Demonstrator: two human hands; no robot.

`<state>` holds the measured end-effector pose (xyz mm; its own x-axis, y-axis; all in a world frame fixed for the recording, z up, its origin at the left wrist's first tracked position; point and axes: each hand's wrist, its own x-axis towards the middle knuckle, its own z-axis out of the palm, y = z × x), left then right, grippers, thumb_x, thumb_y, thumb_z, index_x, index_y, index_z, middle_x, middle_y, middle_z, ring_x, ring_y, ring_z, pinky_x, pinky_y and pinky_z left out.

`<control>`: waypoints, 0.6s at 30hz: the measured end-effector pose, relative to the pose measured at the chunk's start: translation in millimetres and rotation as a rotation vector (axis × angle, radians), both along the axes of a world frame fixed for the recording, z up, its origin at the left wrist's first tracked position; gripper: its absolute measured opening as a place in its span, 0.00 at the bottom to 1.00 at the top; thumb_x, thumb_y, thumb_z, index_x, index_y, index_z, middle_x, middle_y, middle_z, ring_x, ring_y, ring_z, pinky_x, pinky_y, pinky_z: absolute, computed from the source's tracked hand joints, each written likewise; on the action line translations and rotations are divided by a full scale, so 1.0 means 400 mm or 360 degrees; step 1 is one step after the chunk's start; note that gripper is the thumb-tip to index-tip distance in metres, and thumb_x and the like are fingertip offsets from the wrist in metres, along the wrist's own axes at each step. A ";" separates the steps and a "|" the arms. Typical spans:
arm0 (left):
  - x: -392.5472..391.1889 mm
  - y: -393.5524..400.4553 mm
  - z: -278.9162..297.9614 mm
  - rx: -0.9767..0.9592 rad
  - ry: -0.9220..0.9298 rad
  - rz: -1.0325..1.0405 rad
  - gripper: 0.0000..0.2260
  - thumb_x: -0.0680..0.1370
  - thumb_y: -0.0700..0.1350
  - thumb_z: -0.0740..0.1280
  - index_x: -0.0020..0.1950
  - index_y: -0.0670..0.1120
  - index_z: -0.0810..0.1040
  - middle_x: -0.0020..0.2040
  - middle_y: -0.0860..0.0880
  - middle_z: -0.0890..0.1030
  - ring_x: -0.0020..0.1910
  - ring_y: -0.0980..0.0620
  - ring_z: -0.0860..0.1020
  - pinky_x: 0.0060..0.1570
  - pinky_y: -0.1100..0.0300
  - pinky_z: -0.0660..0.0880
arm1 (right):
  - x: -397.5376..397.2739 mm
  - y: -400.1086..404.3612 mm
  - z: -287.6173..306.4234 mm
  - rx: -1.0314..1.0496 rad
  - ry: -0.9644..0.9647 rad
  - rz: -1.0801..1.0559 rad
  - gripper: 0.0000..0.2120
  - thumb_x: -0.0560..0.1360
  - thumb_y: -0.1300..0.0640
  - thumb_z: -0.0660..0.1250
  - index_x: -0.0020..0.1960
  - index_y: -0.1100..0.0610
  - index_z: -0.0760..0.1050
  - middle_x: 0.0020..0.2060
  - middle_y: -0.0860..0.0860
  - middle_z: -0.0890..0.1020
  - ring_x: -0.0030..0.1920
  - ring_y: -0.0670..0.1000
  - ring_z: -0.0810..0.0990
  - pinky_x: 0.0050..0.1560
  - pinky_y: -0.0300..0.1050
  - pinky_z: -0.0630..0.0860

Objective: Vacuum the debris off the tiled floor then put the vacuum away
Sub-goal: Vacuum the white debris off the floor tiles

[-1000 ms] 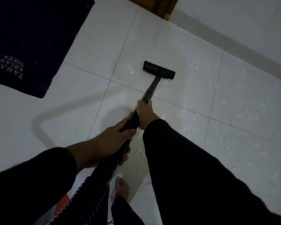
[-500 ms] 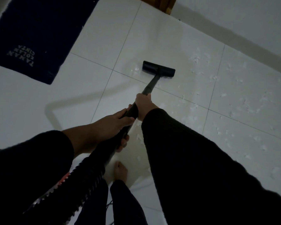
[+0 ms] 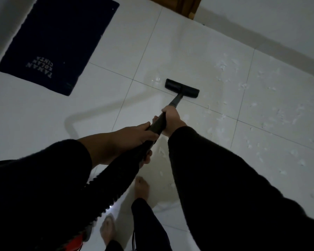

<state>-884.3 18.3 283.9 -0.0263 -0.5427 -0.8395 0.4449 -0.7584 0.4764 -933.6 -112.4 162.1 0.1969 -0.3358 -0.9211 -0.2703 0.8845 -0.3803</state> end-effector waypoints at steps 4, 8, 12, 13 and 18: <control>-0.008 0.039 0.009 -0.0013 0.0071 -0.0017 0.15 0.80 0.45 0.59 0.67 0.53 0.67 0.36 0.44 0.72 0.25 0.53 0.74 0.24 0.63 0.73 | -0.048 0.088 0.010 0.0206 -0.0378 -0.0376 0.08 0.79 0.55 0.60 0.52 0.59 0.65 0.35 0.53 0.74 0.32 0.49 0.75 0.30 0.39 0.77; -0.040 0.095 0.016 -0.0017 0.0055 -0.0020 0.14 0.80 0.44 0.59 0.64 0.55 0.68 0.35 0.44 0.72 0.25 0.53 0.74 0.24 0.63 0.72 | -0.065 0.150 -0.014 0.0262 -0.0376 -0.0400 0.12 0.78 0.50 0.60 0.56 0.56 0.61 0.31 0.52 0.69 0.29 0.49 0.70 0.31 0.37 0.71; -0.077 0.163 0.013 -0.0019 0.0034 0.0026 0.15 0.80 0.43 0.59 0.65 0.55 0.68 0.35 0.44 0.72 0.25 0.53 0.74 0.23 0.63 0.72 | -0.086 0.212 -0.020 0.0339 -0.0333 -0.0557 0.14 0.79 0.50 0.61 0.62 0.53 0.66 0.35 0.53 0.70 0.29 0.48 0.71 0.31 0.39 0.72; -0.084 0.181 0.011 -0.0034 0.0024 0.0015 0.15 0.80 0.43 0.59 0.65 0.55 0.68 0.35 0.44 0.72 0.25 0.52 0.74 0.23 0.63 0.72 | -0.091 0.226 -0.022 0.0327 -0.0310 -0.0572 0.17 0.80 0.50 0.62 0.67 0.51 0.65 0.36 0.53 0.70 0.29 0.48 0.71 0.30 0.38 0.72; -0.121 0.275 0.006 -0.0077 -0.0022 -0.0020 0.19 0.80 0.43 0.59 0.69 0.57 0.65 0.34 0.43 0.74 0.25 0.52 0.75 0.23 0.62 0.72 | -0.131 0.309 -0.032 0.0329 -0.0301 -0.0587 0.22 0.79 0.48 0.63 0.71 0.47 0.64 0.35 0.53 0.72 0.28 0.49 0.73 0.28 0.37 0.75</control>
